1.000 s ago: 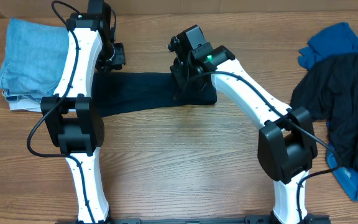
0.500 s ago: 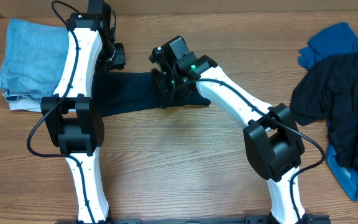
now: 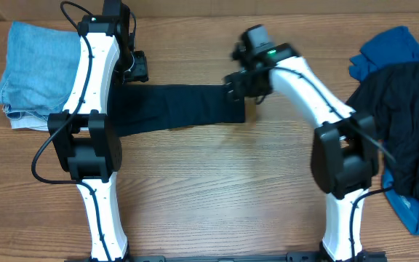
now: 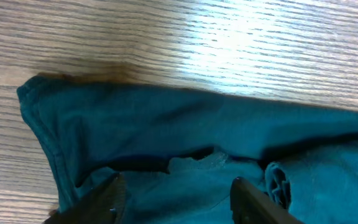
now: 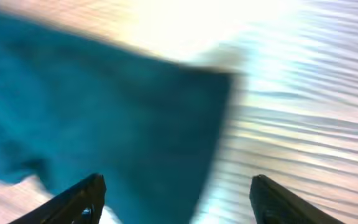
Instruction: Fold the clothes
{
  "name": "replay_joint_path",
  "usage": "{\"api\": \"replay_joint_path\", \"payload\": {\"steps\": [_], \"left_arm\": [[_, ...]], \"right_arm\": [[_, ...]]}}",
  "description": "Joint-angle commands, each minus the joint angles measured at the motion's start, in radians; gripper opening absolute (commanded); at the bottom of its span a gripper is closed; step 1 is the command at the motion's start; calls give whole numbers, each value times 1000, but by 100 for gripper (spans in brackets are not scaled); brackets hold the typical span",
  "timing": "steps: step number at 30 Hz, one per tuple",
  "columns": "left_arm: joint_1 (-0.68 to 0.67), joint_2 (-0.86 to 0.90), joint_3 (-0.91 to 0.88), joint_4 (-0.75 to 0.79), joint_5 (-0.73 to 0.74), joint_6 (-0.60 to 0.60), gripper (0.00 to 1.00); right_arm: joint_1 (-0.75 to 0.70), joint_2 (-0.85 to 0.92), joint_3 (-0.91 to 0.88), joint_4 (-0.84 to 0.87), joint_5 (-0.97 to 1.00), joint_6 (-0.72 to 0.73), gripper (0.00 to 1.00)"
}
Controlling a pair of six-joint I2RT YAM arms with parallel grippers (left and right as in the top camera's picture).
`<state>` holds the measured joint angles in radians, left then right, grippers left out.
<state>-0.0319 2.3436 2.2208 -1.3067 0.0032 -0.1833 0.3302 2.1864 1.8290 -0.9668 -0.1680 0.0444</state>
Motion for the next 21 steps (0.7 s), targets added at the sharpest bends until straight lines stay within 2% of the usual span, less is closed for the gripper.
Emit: {"api": "replay_joint_path", "payload": {"steps": [1,4,7,10,16,21], "left_arm": [[-5,5,19,-3,136,-8,30],[-40,5,20,-4,314,-4,4],[-90,5,20,-45,338,-4,4],[-143,5,19,-47,327,-4,4],[-257,7,-85,63,171,-40,7],[-256,7,-269,225,76,-66,11]], "right_arm": [[-39,-31,-36,29,6,-11,78],[-44,-31,-55,52,6,-38,73],[-39,-31,-55,56,6,-38,66],[-39,-30,-55,72,6,-38,66],[-39,-30,-56,87,5,-38,66],[-39,-30,-56,99,-13,-38,68]]}}
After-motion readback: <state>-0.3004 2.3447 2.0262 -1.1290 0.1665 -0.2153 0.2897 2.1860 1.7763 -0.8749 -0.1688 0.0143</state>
